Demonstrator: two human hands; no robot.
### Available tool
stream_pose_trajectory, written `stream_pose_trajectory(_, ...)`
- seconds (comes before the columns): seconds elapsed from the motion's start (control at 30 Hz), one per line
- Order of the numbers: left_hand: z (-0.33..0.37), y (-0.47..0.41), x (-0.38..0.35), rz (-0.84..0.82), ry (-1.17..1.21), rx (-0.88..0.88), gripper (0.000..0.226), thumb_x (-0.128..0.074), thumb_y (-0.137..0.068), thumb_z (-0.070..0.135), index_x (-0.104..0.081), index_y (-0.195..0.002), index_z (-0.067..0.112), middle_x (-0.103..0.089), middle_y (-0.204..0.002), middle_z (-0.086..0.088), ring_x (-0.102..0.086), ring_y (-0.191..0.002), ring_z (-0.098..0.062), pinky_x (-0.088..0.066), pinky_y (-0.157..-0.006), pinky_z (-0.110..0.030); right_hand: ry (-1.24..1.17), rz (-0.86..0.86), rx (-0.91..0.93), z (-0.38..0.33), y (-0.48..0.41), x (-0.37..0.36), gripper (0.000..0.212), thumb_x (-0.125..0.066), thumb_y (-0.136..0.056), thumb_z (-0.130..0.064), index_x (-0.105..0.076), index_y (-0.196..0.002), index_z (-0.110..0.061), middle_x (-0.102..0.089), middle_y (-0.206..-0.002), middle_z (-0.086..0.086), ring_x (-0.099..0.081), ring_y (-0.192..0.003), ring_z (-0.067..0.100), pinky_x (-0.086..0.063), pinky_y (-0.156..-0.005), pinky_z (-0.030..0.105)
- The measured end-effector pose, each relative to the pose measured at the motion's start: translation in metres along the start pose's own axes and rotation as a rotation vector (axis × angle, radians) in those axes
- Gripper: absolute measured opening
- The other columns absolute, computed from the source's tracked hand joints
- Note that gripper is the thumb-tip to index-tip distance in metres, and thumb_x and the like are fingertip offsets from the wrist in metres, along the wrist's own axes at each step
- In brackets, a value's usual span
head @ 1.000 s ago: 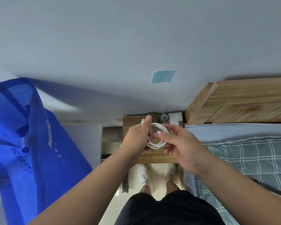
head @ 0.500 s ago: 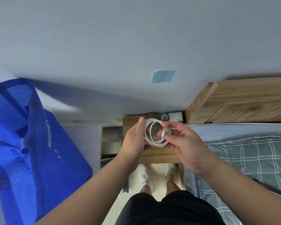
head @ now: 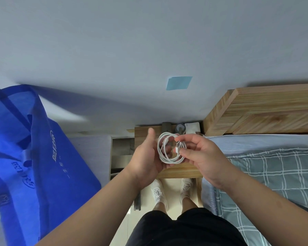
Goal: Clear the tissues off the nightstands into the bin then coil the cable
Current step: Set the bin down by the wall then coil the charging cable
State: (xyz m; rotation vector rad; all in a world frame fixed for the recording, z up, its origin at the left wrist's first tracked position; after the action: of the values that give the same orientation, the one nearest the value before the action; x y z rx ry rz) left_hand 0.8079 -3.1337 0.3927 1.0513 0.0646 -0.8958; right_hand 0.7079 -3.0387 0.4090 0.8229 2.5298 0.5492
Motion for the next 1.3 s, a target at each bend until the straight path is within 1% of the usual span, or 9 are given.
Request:
stream_pose_trajectory(0.07, -0.001, -0.001, 0.000, -0.031, -0.061, -0.015, 0.086, -0.026, -0.102, 0.077, -0.080, -0.121, 0.012, -0.079, -0.112, -0.017, -0.075, -0.096, -0.029, -0.060, -0.072, -0.032, 0.071, 0.007, 0.006, -0.001, 0.002, 0.000, 0.042, -0.068, -0.095, 0.001, -0.080, -0.102, -0.038, -0.082, -0.106, -0.004, -0.079, -0.096, 0.017, -0.061, -0.080, 0.026)
stream_pose_trajectory(0.23, 0.003, -0.001, 0.016, 0.077, -0.279, -0.155, 0.033, -0.061, -0.106, 0.045, -0.079, -0.123, 0.023, -0.079, -0.125, -0.013, -0.075, -0.117, -0.034, -0.056, -0.109, -0.055, 0.197, 0.041, 0.016, -0.001, 0.006, 0.000, 0.037, -0.071, -0.097, -0.008, -0.078, -0.107, -0.043, -0.082, -0.099, -0.005, -0.077, -0.091, 0.008, -0.057, -0.077, 0.016)
stream_pose_trajectory(0.37, 0.019, 0.009, 0.028, 0.373, -0.375, -0.312, 0.032, -0.084, -0.090, 0.038, -0.078, -0.121, 0.030, -0.084, -0.102, -0.002, -0.082, -0.095, -0.022, -0.066, -0.091, -0.046, 0.237, 0.090, 0.015, 0.003, 0.006, 0.002, 0.033, -0.073, -0.096, -0.009, -0.077, -0.109, -0.039, -0.081, -0.099, -0.010, -0.076, -0.093, 0.004, -0.058, -0.078, 0.016)
stream_pose_trajectory(0.5, 0.030, 0.012, 0.024, 0.355, -0.703, -0.397, 0.030, -0.084, -0.092, 0.028, -0.080, -0.122, 0.025, -0.085, -0.094, 0.007, -0.081, -0.086, -0.011, -0.067, -0.082, -0.031, 0.267, 0.108, -0.011, 0.008, 0.005, 0.006, 0.031, -0.072, -0.096, -0.014, -0.076, -0.109, -0.042, -0.081, -0.100, -0.012, -0.076, -0.093, 0.004, -0.059, -0.079, 0.022)
stream_pose_trajectory(0.73, 0.014, -0.003, 0.019, 0.075, -0.113, -0.197, 0.027, -0.061, -0.108, 0.017, -0.082, -0.119, 0.030, -0.082, -0.103, -0.005, -0.077, -0.084, -0.018, -0.066, -0.078, -0.033, -0.022, 0.066, -0.105, 0.024, -0.004, 0.005, 0.030, -0.065, -0.098, -0.001, -0.076, -0.116, -0.023, -0.081, -0.108, 0.010, -0.078, -0.100, 0.026, -0.063, -0.075, 0.034)
stream_pose_trajectory(0.87, 0.004, -0.011, 0.023, 0.013, -0.076, -0.178, 0.031, -0.084, -0.088, 0.038, -0.083, -0.118, 0.029, -0.082, -0.103, -0.003, -0.076, -0.088, -0.015, -0.063, -0.078, -0.029, -0.178, 0.112, -0.134, 0.034, -0.012, 0.008, 0.038, -0.066, -0.099, -0.001, -0.070, -0.125, -0.028, -0.077, -0.099, 0.016, -0.075, -0.081, 0.026, -0.060, -0.065, 0.035)
stream_pose_trajectory(0.97, 0.004, -0.013, 0.033, 0.093, -0.305, -0.225, 0.056, -0.093, -0.075, 0.032, -0.077, -0.129, 0.033, -0.082, -0.111, -0.005, -0.077, -0.096, -0.019, -0.063, -0.090, -0.035, -0.220, 0.066, -0.134, 0.041, -0.013, 0.007, 0.044, -0.067, -0.097, 0.000, -0.065, -0.133, -0.026, -0.076, -0.095, 0.011, -0.074, -0.082, 0.025, -0.060, -0.070, 0.035)
stream_pose_trajectory(1.07, 0.006, -0.011, 0.037, 0.192, -0.482, -0.310, 0.038, -0.079, -0.093, 0.028, -0.076, -0.130, 0.032, -0.084, -0.105, 0.003, -0.079, -0.094, -0.014, -0.063, -0.084, -0.028, -0.135, 0.039, -0.145, 0.046, -0.012, 0.005, 0.046, -0.073, -0.092, 0.001, -0.067, -0.131, -0.023, -0.080, -0.101, 0.007, -0.078, -0.094, 0.025, -0.062, -0.079, 0.035)
stream_pose_trajectory(1.3, -0.011, -0.020, 0.047, 0.315, -0.214, -0.225, 0.018, -0.057, -0.110, 0.025, -0.071, -0.122, 0.022, -0.085, -0.102, -0.002, -0.080, -0.097, -0.021, -0.065, -0.073, -0.030, 0.091, 0.340, -0.111, 0.053, -0.017, 0.023, 0.014, -0.072, -0.097, -0.015, -0.074, -0.106, -0.025, -0.078, -0.085, -0.002, -0.071, -0.064, 0.017, -0.064, -0.062, 0.034)
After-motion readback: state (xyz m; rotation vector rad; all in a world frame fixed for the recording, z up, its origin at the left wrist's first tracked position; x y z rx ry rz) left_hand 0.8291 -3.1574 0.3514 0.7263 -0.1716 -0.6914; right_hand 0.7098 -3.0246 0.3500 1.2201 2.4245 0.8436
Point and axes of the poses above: each hand's wrist, its own y-axis away from the middle knuckle, its own x-axis out of the back of the hand, z = x × y, the point moved 8 cm from there along -y, towards the middle knuckle
